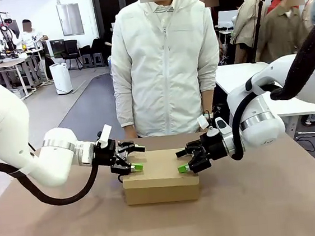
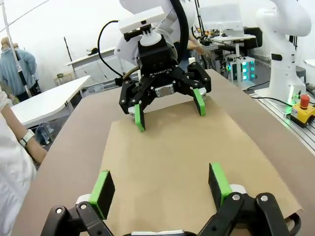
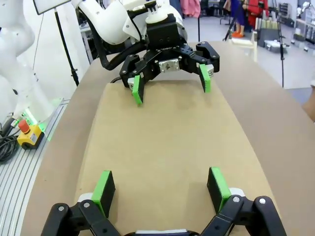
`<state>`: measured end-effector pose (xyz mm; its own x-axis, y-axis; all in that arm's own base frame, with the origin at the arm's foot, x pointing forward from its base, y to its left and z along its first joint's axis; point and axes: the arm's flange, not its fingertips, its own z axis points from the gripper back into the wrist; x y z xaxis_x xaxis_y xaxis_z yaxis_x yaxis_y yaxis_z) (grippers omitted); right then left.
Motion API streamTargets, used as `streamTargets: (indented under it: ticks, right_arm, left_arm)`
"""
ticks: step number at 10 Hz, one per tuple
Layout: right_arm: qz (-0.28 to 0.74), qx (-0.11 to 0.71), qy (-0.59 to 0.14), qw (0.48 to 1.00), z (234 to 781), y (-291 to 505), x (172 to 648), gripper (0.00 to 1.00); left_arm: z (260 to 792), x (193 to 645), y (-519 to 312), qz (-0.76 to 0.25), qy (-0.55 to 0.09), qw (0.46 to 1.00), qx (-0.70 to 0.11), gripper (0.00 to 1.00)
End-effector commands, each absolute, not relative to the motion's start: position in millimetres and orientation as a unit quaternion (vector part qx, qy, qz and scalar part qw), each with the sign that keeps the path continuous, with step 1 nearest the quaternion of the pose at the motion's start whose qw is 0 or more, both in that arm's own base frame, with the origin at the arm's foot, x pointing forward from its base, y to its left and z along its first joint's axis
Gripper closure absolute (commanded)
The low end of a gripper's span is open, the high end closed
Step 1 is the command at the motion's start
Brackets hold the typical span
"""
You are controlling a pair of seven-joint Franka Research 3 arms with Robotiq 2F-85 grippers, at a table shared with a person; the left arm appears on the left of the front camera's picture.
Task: Pack the items into the box.
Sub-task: Close the Mailer Box.
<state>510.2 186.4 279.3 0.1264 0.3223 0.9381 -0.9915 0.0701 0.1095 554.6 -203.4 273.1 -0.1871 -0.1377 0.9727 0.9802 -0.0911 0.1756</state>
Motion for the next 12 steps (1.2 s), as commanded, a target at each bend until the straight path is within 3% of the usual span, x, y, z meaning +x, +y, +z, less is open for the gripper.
streamTargets:
  ticks: [1,4,6,8,9,10,11,12]
  right_arm:
    - [0.506,0.440,-0.430,0.604,301,179,515,0.00]
    - [0.405,0.510,-0.431,0.625,355,156,518,0.00]
    - [0.316,0.553,-0.372,0.676,390,132,514,0.00]
    - [0.252,0.597,-0.287,0.706,415,98,501,0.00]
    - [0.219,0.587,-0.264,0.733,425,68,490,0.00]
    - [0.195,0.603,-0.257,0.730,432,38,477,0.00]
    - [0.174,0.639,-0.226,0.714,436,2,460,0.00]
    - [0.151,0.647,-0.216,0.715,436,-27,446,0.00]
  left_arm:
    - [299,542,-193,-0.601,-0.502,0.454,-0.426,0.00]
    - [353,527,-176,-0.589,-0.526,0.461,-0.405,0.00]
    - [385,510,-161,-0.565,-0.490,0.488,-0.449,0.00]
    - [415,493,-126,-0.486,-0.431,0.547,-0.528,0.00]
    - [432,486,-94,-0.386,-0.367,0.610,-0.586,0.00]
    - [443,479,-61,-0.305,-0.323,0.661,-0.605,0.00]
    - [450,468,-27,-0.253,-0.245,0.690,-0.633,0.00]
    - [453,462,0,-0.202,-0.212,0.712,-0.638,0.00]
